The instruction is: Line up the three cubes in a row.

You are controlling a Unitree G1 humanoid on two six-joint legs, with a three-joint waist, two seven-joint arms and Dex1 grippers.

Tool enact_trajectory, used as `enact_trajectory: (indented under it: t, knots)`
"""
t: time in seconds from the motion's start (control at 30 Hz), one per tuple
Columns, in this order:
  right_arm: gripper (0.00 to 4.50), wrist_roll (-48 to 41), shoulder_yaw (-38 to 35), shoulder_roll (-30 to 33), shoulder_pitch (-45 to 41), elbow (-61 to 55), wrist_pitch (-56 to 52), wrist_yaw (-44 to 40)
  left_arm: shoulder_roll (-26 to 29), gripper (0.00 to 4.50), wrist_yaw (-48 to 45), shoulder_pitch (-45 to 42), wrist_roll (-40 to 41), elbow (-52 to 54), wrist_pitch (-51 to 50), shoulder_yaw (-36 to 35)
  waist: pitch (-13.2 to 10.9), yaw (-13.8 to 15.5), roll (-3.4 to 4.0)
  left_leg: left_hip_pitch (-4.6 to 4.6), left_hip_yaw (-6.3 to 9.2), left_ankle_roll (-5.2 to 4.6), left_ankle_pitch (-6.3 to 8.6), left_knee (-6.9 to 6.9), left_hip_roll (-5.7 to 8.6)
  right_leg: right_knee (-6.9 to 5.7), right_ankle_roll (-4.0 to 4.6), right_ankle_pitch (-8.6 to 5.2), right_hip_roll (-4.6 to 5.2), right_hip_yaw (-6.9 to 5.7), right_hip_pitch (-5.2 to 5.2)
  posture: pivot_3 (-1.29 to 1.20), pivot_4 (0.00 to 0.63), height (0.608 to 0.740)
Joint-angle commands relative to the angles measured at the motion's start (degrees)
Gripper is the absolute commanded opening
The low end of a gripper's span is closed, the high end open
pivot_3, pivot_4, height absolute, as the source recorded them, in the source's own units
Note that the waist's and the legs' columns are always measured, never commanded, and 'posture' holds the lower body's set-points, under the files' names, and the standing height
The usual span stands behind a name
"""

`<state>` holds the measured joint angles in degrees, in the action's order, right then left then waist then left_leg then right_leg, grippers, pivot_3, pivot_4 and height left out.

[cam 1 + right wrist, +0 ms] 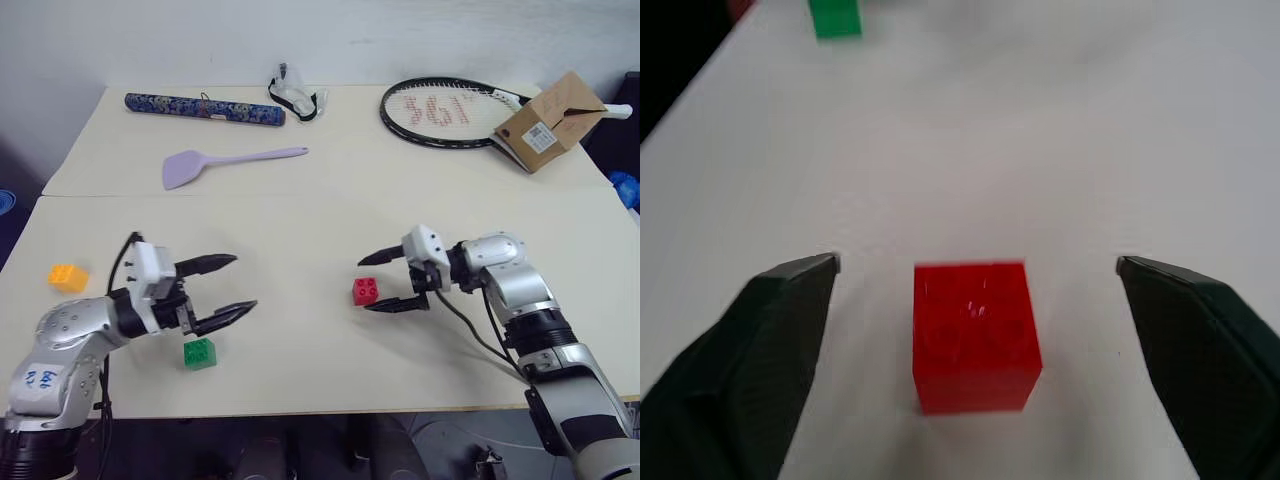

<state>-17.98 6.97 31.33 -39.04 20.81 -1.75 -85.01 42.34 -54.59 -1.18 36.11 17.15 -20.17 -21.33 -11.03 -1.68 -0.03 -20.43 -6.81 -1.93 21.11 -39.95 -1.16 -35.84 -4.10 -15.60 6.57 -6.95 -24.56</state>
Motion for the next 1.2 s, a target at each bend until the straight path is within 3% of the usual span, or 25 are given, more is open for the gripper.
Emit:
enact_trajectory:
  t: [0.03, 0.1, 0.27, 0.33, 0.43, 0.53, 0.63, 0.73, 1.0, 1.2]
  knots:
    - [4.46, -5.5, -6.7, 2.6, 2.4, -6.3, 1.0, 0.4, 3.8, 4.50, -3.3, 6.3, 3.9, -0.3, -2.4, -11.0, 0.0, -0.1, 0.02, 0.00, 0.00, 0.02, 0.01, 0.01, -0.02, 0.02, 0.01, 0.00, 0.00, -0.01, 0.00, 0.00, 0.150, 0.740]
    - [4.46, -6.7, -8.4, 2.8, 3.7, -7.6, 1.9, 0.7, 5.1, 4.50, -5.4, 9.0, 5.8, -1.3, -4.1, -14.0, 0.0, 0.0, 0.03, 0.01, 0.01, 0.04, 0.03, 0.05, -0.03, 0.08, 0.02, -0.01, -0.01, -0.03, 0.01, 0.00, 0.150, 0.740]
    - [4.46, -10.1, -15.8, 3.9, 14.7, -11.9, 9.1, 0.5, 11.0, 4.50, -15.4, 19.4, -3.6, -19.5, 6.2, -21.9, 0.0, 0.2, 0.02, 0.02, 0.03, 0.07, 0.06, 0.07, -0.02, 0.26, 0.07, -0.04, -0.01, -0.10, 0.02, 0.00, 0.150, 0.740]
    - [4.46, -9.4, -14.6, 6.3, 20.7, -16.5, 6.8, 0.1, 12.1, 4.50, -17.7, 20.5, -5.2, -26.2, 10.6, -23.4, 0.0, 0.4, 0.03, 0.02, 0.03, 0.05, 0.07, 0.12, -0.01, 0.30, 0.07, -0.04, -0.01, -0.13, 0.02, 0.00, 0.150, 0.740]
    - [4.46, -13.4, -13.7, 8.8, 26.2, -22.7, 0.0, -0.9, 13.1, 4.50, -21.2, 22.2, -5.8, -27.9, 12.2, -23.4, 0.0, 0.3, 0.02, 0.02, 0.01, -0.03, 0.16, 0.11, 0.00, 0.35, 0.07, -0.04, 0.09, -0.08, 0.00, 0.00, 0.150, 0.740]
    - [4.46, -13.4, -13.9, 8.5, 28.8, -25.3, 0.3, 0.8, 12.3, 4.50, -21.6, 22.4, -4.3, -23.9, 9.9, -21.7, 0.0, 0.2, 0.00, 0.11, 0.03, 0.31, 0.40, 0.12, 0.00, 0.31, 0.08, -0.04, 0.16, -0.01, 0.02, 0.00, 0.150, 0.740]
    - [4.46, -12.6, -14.2, 7.0, 32.0, -27.9, 6.7, 0.2, 9.9, 4.50, -20.0, 21.3, -4.4, -15.0, 9.6, -16.1, 0.0, 0.4, 0.02, 0.14, 0.03, 0.37, 0.42, 0.26, 0.00, 0.34, 0.09, -0.05, 0.16, 0.00, 0.02, 0.00, 0.150, 0.740]
    - [4.46, -13.3, -13.9, 6.6, 33.0, -29.8, 6.6, 1.7, 7.9, 4.50, -19.2, 19.5, -6.8, -8.6, 12.1, -8.9, 0.0, 0.4, 0.04, 0.14, 0.02, 0.29, 0.38, 0.32, 0.01, 0.37, 0.09, -0.05, 0.13, -0.01, 0.02, 0.00, 0.150, 0.740]
    - [4.46, -12.6, -14.1, 6.9, 36.3, -31.6, 5.7, 5.5, 2.4, 4.50, -12.9, 12.9, -12.9, -11.0, 16.4, 1.5, 0.0, 0.1, 0.02, 0.20, -0.08, 0.09, 0.24, 0.31, -0.01, 0.29, 0.09, -0.04, 0.02, 0.04, 0.02, 0.00, 0.150, 0.740]
    - [4.50, -10.7, -13.4, 8.8, 38.6, -32.0, 6.4, 5.7, 4.3, 2.77, -15.4, 10.0, -13.7, -14.3, 19.7, 3.6, 0.0, 0.6, 0.02, 0.20, -0.11, 0.04, 0.23, 0.27, 0.00, 0.31, 0.08, -0.04, 0.06, 0.06, 0.04, 0.00, 0.150, 0.740]
